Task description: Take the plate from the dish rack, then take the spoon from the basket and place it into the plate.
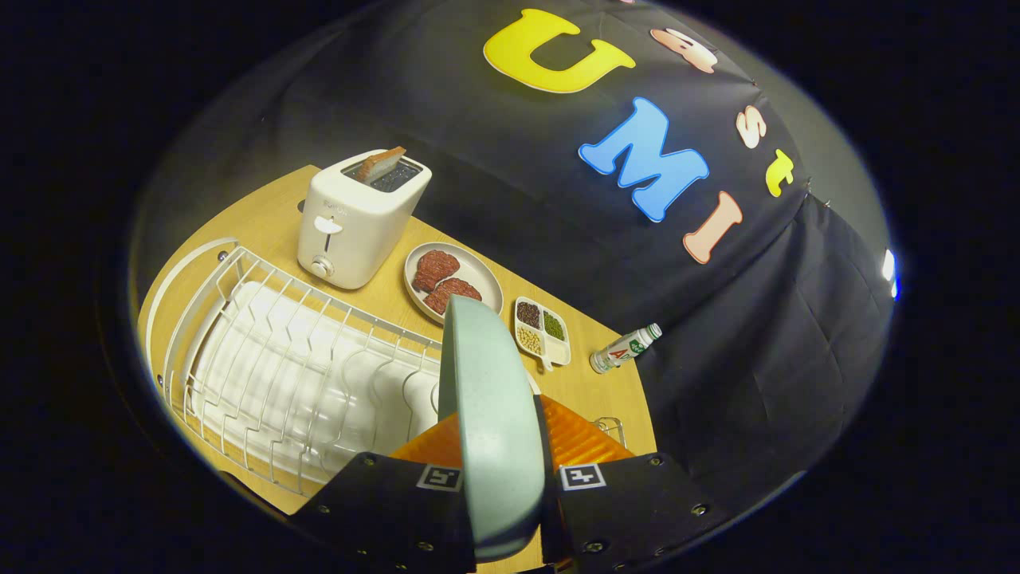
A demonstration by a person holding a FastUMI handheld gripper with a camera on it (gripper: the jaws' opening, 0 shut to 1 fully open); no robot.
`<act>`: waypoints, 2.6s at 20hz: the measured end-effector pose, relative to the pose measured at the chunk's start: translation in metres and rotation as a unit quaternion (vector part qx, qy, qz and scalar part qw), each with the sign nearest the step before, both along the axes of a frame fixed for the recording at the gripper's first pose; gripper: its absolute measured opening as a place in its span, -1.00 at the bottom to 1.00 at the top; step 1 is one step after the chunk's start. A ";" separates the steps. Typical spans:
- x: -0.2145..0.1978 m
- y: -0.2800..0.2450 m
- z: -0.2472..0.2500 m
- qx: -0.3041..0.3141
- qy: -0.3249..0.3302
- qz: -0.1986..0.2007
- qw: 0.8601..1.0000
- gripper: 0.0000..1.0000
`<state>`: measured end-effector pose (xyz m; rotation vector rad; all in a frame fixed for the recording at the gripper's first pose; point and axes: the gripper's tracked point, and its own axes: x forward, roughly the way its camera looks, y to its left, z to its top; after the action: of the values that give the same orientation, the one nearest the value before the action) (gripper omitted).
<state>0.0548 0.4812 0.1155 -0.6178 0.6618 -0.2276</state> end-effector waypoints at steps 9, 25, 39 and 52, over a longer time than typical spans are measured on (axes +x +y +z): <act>-0.084 -0.023 0.020 0.057 -0.031 -0.003 0.998 -0.42; -0.189 -0.057 -0.108 0.246 0.063 0.087 0.963 -0.42; -0.196 -0.019 -0.184 0.568 0.126 0.034 0.813 -0.33; -0.189 -0.068 -0.197 0.527 0.090 -0.038 0.844 0.14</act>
<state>-0.1342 0.4135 -0.0817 0.4626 0.8738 0.1429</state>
